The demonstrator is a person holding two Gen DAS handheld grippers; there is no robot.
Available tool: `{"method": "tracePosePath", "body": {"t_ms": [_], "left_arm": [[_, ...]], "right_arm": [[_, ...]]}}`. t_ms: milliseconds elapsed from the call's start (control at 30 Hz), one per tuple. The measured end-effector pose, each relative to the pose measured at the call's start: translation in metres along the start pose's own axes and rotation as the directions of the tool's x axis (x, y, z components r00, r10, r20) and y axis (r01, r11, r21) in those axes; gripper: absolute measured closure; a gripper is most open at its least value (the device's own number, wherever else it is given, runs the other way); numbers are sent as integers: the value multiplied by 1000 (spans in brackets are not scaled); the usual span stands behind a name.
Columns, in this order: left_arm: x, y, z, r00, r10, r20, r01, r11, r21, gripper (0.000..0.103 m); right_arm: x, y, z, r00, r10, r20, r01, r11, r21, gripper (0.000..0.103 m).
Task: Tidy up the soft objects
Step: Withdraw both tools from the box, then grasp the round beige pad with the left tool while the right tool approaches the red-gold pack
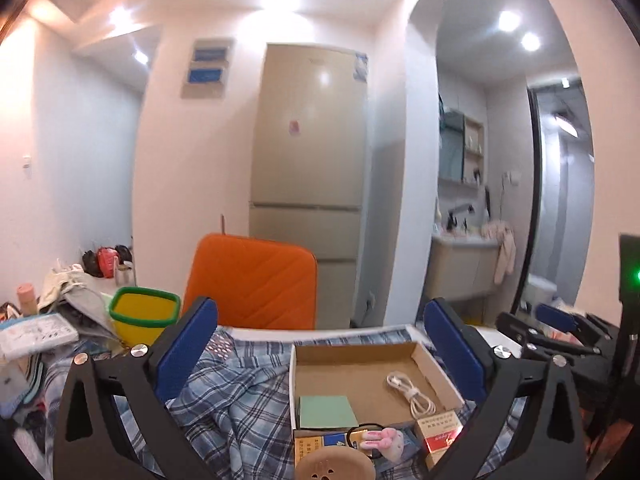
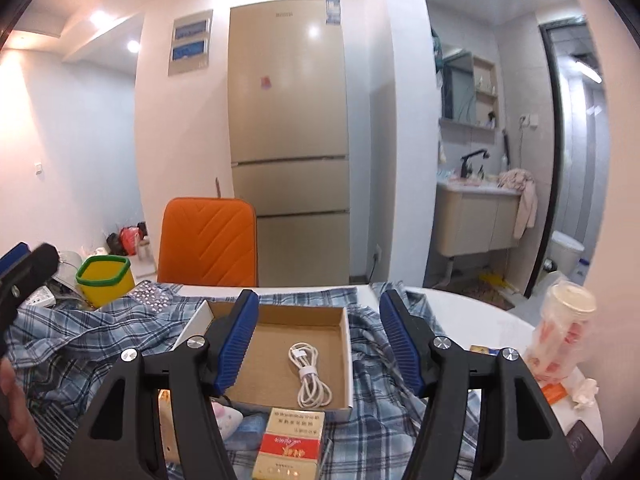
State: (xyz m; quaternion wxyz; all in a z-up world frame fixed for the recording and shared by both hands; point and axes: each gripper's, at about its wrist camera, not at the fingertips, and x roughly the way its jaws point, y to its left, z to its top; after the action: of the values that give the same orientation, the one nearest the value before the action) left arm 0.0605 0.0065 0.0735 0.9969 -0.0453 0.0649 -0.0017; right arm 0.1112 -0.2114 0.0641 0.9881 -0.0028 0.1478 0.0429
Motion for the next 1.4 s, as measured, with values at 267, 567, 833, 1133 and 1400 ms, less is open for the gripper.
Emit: {"method": "tracePosePath", "body": {"t_ms": [267, 567, 833, 1133, 1400], "left_arm": [[-10, -1, -36, 1000, 23, 14, -23, 998, 52, 0], [1, -7, -78, 995, -20, -96, 34, 989, 147, 0], [6, -5, -85, 990, -16, -140, 34, 991, 127, 0], [6, -5, -86, 989, -13, -147, 30, 993, 114, 0], [26, -2, -90, 960, -42, -276, 69, 994, 89, 0]], "right_arm": [[-9, -5, -33, 996, 74, -49, -72, 997, 37, 12], [7, -9, -62, 993, 13, -117, -11, 1000, 20, 11], [1, 5, -66, 996, 10, -84, -13, 999, -39, 11], [-6, 15, -67, 999, 5, -50, -9, 996, -93, 11], [-2, 16, -68, 998, 4, -69, -10, 996, -87, 11]]}}
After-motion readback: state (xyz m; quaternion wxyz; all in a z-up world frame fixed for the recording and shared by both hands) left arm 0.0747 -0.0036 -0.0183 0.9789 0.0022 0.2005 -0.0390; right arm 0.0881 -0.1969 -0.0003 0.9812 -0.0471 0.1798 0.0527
